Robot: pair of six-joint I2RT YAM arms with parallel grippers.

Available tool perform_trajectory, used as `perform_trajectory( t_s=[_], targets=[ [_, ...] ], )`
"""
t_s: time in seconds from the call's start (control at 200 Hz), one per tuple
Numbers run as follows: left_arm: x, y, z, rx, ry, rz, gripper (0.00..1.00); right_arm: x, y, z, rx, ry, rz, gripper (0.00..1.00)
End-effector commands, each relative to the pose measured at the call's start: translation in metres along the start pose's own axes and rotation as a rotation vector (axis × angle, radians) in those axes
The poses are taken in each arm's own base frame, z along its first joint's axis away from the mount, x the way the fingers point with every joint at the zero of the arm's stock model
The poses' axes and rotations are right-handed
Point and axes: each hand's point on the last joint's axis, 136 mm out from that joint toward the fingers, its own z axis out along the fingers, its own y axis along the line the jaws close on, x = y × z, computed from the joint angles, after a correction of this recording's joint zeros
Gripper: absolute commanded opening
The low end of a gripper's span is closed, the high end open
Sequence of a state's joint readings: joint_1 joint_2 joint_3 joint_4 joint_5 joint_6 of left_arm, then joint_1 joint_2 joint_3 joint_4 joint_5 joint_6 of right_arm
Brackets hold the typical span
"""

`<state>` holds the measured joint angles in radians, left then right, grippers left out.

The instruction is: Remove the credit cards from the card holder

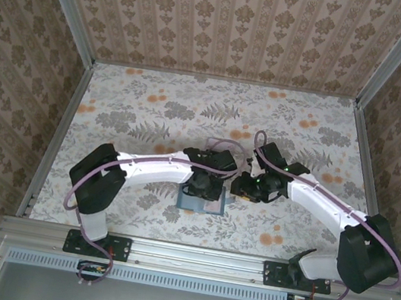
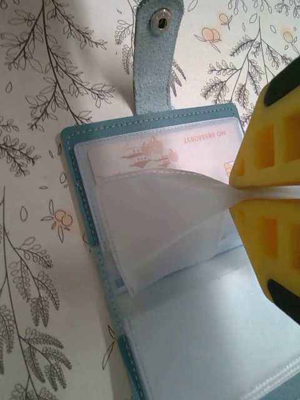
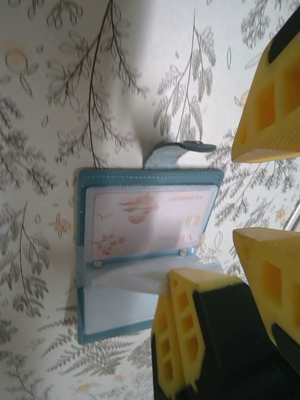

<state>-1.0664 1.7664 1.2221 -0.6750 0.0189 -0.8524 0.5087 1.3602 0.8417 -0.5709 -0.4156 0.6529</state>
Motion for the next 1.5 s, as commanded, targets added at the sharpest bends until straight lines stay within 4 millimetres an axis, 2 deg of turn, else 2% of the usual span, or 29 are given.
perform_trajectory(
  t_s=[0.0,0.09,0.18,0.34,0.51,0.775,0.835,1.01,1.065,1.25,1.495],
  targets=[
    [-0.002,0.004,-0.004,0.019,-0.022,-0.028,0.13,0.002,0.025,-0.001,-0.083,0.027,0.007,0.33],
    [-0.002,0.005,-0.002,0.033,-0.024,-0.04,0.13,0.003,0.042,0.004,-0.129,0.029,-0.022,0.32],
    [-0.002,0.006,-0.002,0.049,-0.03,-0.05,0.12,0.006,0.043,0.023,-0.125,0.075,-0.008,0.3],
    [-0.001,0.011,-0.005,0.057,-0.042,-0.07,0.12,0.009,0.037,0.047,-0.101,0.119,0.012,0.21],
    [-0.002,0.014,-0.008,0.075,-0.061,-0.084,0.11,0.01,0.041,0.064,-0.117,0.154,0.015,0.14],
    [-0.001,0.013,-0.01,0.088,-0.067,-0.087,0.12,0.009,0.044,0.084,-0.15,0.19,0.03,0.14],
    [-0.002,0.014,-0.012,0.09,-0.071,-0.089,0.15,0.009,0.044,0.088,-0.156,0.198,0.036,0.13],
    [-0.006,0.018,-0.032,0.105,-0.132,-0.102,0.34,0.009,0.045,0.091,-0.164,0.204,0.035,0.14],
    [-0.007,0.021,-0.039,0.107,-0.158,-0.111,0.37,0.008,0.046,0.091,-0.165,0.205,0.034,0.14],
    [-0.007,0.047,-0.056,0.09,-0.212,-0.164,0.37,0.007,0.049,0.092,-0.169,0.212,0.028,0.15],
    [0.011,0.079,-0.05,0.063,-0.178,-0.221,0.3,0.006,0.062,0.093,-0.174,0.224,-0.003,0.15]
  ],
)
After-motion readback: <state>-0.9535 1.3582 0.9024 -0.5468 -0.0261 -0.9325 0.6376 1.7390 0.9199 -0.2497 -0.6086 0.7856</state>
